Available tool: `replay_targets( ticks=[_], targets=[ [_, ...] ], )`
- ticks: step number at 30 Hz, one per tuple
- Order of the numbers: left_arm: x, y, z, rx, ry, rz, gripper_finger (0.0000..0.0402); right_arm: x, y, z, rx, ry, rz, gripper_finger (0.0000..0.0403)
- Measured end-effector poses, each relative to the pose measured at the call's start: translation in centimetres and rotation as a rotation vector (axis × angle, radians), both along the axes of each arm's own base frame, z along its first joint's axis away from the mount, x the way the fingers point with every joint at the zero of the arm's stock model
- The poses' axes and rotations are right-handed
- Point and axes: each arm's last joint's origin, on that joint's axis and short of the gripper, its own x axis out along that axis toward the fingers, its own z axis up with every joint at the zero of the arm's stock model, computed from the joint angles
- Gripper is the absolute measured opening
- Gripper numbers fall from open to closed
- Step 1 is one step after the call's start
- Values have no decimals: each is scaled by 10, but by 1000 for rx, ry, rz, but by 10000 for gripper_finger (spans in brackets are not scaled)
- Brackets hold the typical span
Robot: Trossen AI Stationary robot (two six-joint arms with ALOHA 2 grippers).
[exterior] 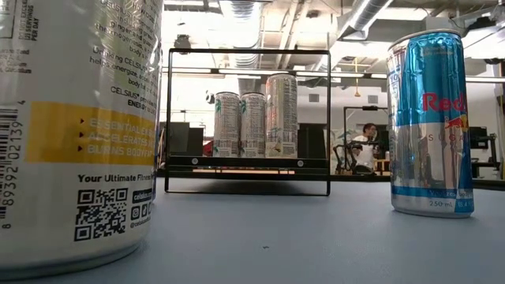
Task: Place canned beverage on shelf
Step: Put the center white-yellow soda can on the shelf
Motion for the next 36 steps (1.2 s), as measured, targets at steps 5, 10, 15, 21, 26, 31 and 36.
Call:
replay_targets(
  ticks=[5,10,15,21,26,31,36],
  targets=[
    [-16,8,42,44,-133,-57,309,-42,1,16,140,28,-11,338],
    [-5,1,44,76,-144,-138,309,-45,13,-11,293,291,91,338],
    [-10,3,79,173,-243,-166,309,-19,23,4,53,178,60,338],
    [-27,8,97,294,-272,-311,309,-51,15,25,-33,30,-149,338],
    [5,-8,71,272,-151,-310,309,-50,15,-1,124,243,-131,338],
    [8,-10,74,252,-179,-288,309,-47,11,-31,287,477,-202,338],
    [14,-13,70,274,-131,-317,309,-20,7,-83,380,811,-354,338]
  ],
)
